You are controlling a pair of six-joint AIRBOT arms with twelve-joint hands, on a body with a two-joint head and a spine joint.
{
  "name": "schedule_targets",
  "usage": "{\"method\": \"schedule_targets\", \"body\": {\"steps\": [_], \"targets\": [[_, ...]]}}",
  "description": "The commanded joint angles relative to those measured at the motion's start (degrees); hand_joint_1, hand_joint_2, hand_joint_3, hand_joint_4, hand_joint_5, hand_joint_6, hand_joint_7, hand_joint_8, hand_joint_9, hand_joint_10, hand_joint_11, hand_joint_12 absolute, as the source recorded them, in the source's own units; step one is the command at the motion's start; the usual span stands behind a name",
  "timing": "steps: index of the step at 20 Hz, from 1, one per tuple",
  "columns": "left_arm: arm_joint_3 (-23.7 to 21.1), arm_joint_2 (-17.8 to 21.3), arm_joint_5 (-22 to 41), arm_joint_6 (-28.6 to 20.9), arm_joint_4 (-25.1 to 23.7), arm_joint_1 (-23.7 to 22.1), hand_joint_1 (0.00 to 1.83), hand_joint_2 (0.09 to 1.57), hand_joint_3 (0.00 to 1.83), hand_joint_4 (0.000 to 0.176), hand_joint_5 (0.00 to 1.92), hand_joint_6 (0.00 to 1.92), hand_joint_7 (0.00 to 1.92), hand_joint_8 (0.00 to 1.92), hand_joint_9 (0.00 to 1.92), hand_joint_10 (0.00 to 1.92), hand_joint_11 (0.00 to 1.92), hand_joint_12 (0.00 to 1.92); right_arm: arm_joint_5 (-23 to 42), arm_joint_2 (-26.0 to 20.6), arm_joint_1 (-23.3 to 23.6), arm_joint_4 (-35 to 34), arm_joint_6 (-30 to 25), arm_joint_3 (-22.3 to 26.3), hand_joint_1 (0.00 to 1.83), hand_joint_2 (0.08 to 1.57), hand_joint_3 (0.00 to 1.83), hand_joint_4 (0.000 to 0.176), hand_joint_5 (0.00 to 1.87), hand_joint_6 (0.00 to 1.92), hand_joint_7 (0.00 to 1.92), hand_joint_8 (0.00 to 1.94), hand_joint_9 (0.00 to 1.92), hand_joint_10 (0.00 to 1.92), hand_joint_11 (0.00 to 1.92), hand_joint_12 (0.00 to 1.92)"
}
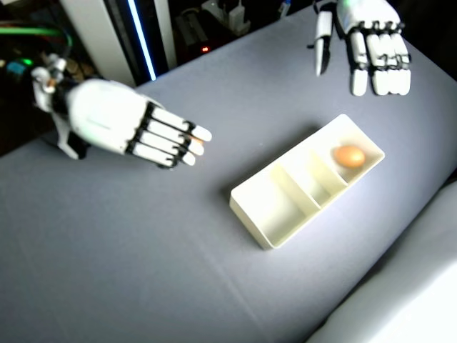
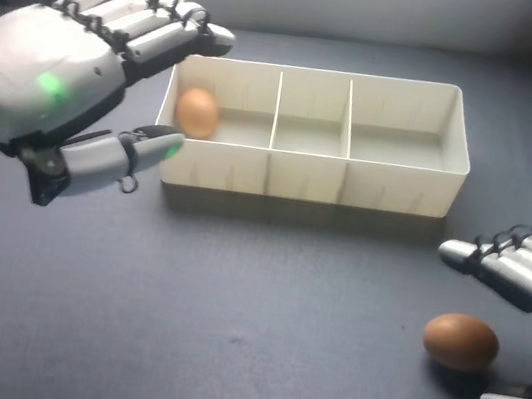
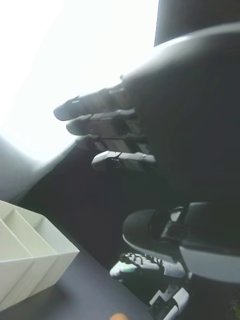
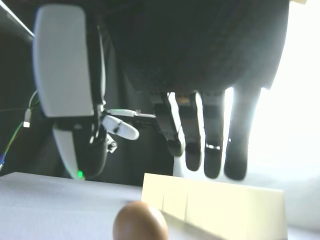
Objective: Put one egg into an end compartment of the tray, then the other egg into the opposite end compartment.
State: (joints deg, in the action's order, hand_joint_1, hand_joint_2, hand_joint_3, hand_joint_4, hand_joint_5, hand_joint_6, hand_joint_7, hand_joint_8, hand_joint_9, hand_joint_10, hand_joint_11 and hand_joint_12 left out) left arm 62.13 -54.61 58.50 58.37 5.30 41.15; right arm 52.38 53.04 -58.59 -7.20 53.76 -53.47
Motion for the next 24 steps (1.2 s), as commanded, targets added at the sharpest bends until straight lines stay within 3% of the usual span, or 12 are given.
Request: {"method": "schedule_targets", "body": {"steps": [1, 3, 5, 6, 8, 9, 10, 11, 12, 14, 17, 24], "targets": [[-0.3, 0.8, 9.3, -0.5, -0.5, 0.2, 0.41, 1.41, 0.00, 0.091, 0.00, 0.61, 0.24, 0.05, 0.01, 0.47, 0.00, 1.13, 4.0, 0.4, 1.0, 0.4, -0.3, -0.6, 0.74, 1.11, 0.00, 0.000, 0.07, 0.18, 0.16, 0.27, 0.00, 0.74, 0.00, 1.86], [-1.3, 1.6, 11.1, -1.3, -1.2, 1.9, 0.45, 1.39, 0.00, 0.094, 0.05, 0.55, 0.26, 0.02, 0.02, 0.46, 0.00, 1.02, 1.3, 1.9, 2.1, 0.6, -0.1, -1.8, 0.76, 1.11, 0.00, 0.000, 0.09, 0.14, 0.25, 0.15, 0.00, 0.71, 0.00, 1.63], [-1.9, 2.0, 12.2, -1.3, -1.2, 2.8, 0.41, 1.42, 0.00, 0.074, 0.05, 0.53, 0.28, 0.01, 0.01, 0.53, 0.00, 1.12, 0.0, 2.6, 2.6, 0.6, 0.0, -2.5, 0.77, 1.11, 0.00, 0.000, 0.14, 0.10, 0.30, 0.09, 0.00, 0.77, 0.00, 1.46], [-2.1, 2.2, 12.7, -1.3, -1.2, 3.2, 0.41, 1.42, 0.00, 0.074, 0.05, 0.53, 0.28, 0.01, 0.01, 0.53, 0.00, 1.12, -0.8, 3.1, 3.1, 0.7, 0.0, -3.0, 0.77, 1.11, 0.00, 0.000, 0.14, 0.10, 0.30, 0.09, 0.00, 0.77, 0.00, 1.46], [-2.3, 2.4, 12.9, -1.5, -1.2, 3.8, 0.47, 1.44, 0.00, 0.024, 0.08, 0.53, 0.31, 0.02, 0.03, 0.56, 0.00, 1.26, -2.4, 4.1, 4.0, 0.8, 0.2, -3.9, 0.80, 1.13, 0.00, 0.000, 0.23, 0.07, 0.45, 0.11, 0.00, 0.95, 0.00, 1.43], [-2.3, 2.4, 12.9, -1.7, -1.2, 3.9, 0.45, 1.45, 0.00, 0.024, 0.06, 0.49, 0.30, 0.01, 0.01, 0.61, 0.00, 1.31, -2.8, 4.4, 4.4, 1.0, 0.2, -4.2, 0.83, 1.16, 0.01, 0.000, 0.34, 0.11, 0.59, 0.16, 0.09, 1.03, 0.00, 1.59], [-2.3, 2.4, 13.0, -1.8, -1.2, 4.1, 0.47, 1.44, 0.00, 0.010, 0.11, 0.43, 0.35, 0.02, 0.06, 0.65, 0.00, 1.37, -3.4, 4.8, 4.8, 1.2, 0.2, -4.6, 1.01, 1.18, 0.00, 0.000, 0.59, 0.27, 0.81, 0.39, 0.33, 1.18, 0.00, 1.77], [-2.3, 2.4, 13.1, -1.9, -1.2, 4.3, 0.48, 1.44, 0.00, 0.006, 0.13, 0.39, 0.36, 0.02, 0.07, 0.67, 0.00, 1.40, -3.9, 5.2, 5.2, 1.3, 0.2, -5.0, 1.15, 1.22, 0.00, 0.000, 0.66, 1.12, 0.88, 1.08, 0.46, 1.23, 0.02, 1.87], [-2.3, 2.4, 13.0, -1.9, -1.2, 4.5, 0.47, 1.44, 0.00, 0.000, 0.15, 0.38, 0.38, 0.02, 0.09, 0.71, 0.00, 1.46, -3.9, 5.3, 5.4, 1.3, 0.1, -5.1, 1.20, 1.23, 0.00, 0.000, 0.73, 1.16, 0.84, 1.40, 0.66, 1.46, 0.40, 1.91], [-2.4, 2.7, 12.9, -2.1, -1.2, 5.1, 0.47, 1.43, 0.00, 0.000, 0.14, 0.40, 0.41, 0.03, 0.09, 0.80, 0.00, 1.54, -2.8, 5.0, 6.1, 2.3, 0.1, -4.9, 1.21, 1.24, 0.00, 0.000, 0.71, 1.18, 0.84, 1.49, 0.81, 1.61, 0.70, 1.92], [-2.6, 3.0, 12.9, -2.1, -1.2, 5.5, 0.47, 1.42, 0.00, 0.000, 0.14, 0.42, 0.44, 0.04, 0.13, 0.86, 0.00, 1.58, 1.0, 1.4, 7.6, 5.1, 0.1, -2.4, 1.21, 1.26, 0.00, 0.000, 0.66, 1.25, 0.82, 1.55, 0.88, 1.75, 0.90, 1.92], [-3.6, 3.7, 14.7, -2.6, 0.5, 9.4, 0.39, 1.45, 0.00, 0.000, 0.17, 0.49, 0.46, 0.05, 0.12, 0.84, 0.00, 1.46, 5.4, -1.7, 16.4, 9.7, 0.2, -2.4, 1.31, 1.23, 0.00, 0.000, 0.67, 1.26, 0.81, 1.38, 0.75, 1.64, 0.70, 1.92]]}}
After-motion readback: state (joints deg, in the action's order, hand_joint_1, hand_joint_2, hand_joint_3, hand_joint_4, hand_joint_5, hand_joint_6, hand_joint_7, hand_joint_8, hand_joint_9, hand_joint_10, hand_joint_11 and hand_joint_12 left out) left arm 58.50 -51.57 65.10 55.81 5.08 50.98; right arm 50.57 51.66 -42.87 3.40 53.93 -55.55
